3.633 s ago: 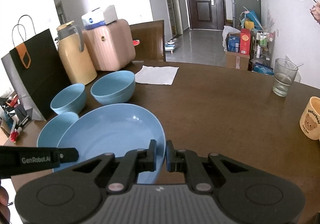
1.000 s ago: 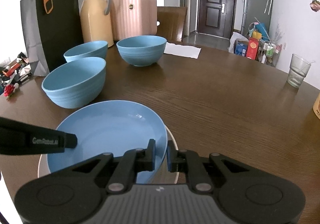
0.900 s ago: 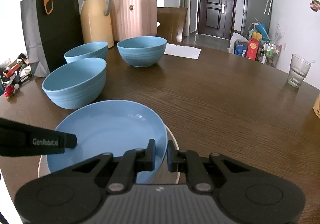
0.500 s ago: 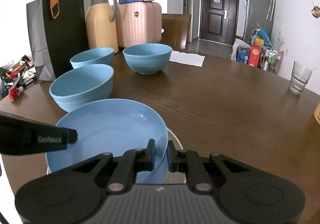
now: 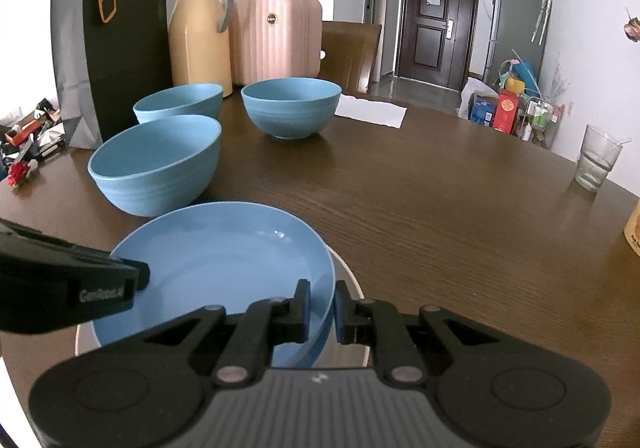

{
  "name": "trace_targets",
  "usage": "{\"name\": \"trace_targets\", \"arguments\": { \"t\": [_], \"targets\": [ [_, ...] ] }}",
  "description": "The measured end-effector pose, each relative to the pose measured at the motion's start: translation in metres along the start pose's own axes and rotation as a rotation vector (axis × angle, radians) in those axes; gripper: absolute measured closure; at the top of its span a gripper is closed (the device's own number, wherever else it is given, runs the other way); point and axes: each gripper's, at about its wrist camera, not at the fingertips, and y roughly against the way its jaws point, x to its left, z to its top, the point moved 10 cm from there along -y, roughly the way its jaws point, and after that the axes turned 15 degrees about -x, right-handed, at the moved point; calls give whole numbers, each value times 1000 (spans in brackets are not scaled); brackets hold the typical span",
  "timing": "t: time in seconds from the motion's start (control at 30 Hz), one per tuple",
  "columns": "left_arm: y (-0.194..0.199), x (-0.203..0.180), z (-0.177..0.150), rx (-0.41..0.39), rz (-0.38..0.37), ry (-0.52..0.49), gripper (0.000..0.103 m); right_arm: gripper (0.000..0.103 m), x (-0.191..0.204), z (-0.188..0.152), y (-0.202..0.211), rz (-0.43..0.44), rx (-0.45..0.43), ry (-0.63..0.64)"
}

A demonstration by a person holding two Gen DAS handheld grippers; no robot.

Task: Organize plates and bowls
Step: 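Open the left gripper to release the plate on the stack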

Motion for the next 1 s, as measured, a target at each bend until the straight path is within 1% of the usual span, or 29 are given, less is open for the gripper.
{"name": "trace_targets", "arguments": {
  "t": [0.2,0.23,0.27,0.33,0.4,0.47,0.5,0.7,0.73,0.8,0.83,0.87,0.9,0.93,1.0],
  "targets": [
    [-3,-2,-2,8,-3,-10,86,91,-2,-4,-1,8,10,-14],
    [-3,-2,-3,10,-6,-10,83,91,-2,-4,-1,11,11,-14],
    [-3,-2,-3,14,-9,-10,78,91,-2,-3,0,11,9,-14],
    [-3,-3,-3,20,-19,-3,76,90,-2,-1,-1,13,6,-18],
    [-3,-2,-4,21,-14,-7,73,90,-3,-1,1,15,4,-22],
    [-3,0,-3,21,-8,-2,63,90,-4,0,1,8,2,-21],
    [-2,1,-3,18,-6,-1,61,90,-4,0,1,7,2,-23],
    [2,10,7,-20,11,26,59,90,-8,3,4,12,-11,-58],
    [3,11,9,-29,16,28,59,90,-9,4,4,14,-15,-63],
    [4,14,12,-42,18,36,70,90,-9,6,5,21,-18,-74],
    [4,15,12,-41,16,43,83,91,-10,5,5,25,-16,-81],
    [3,15,12,-34,8,51,89,91,-10,5,4,30,-13,-86],
    [2,15,12,-29,-2,58,90,93,-9,5,3,33,-11,-88],
    [2,14,12,-29,-7,60,94,94,-9,5,3,34,-9,-90],
    [1,13,12,-33,-5,52,96,95,-9,5,1,35,-2,-94]
  ]
}}
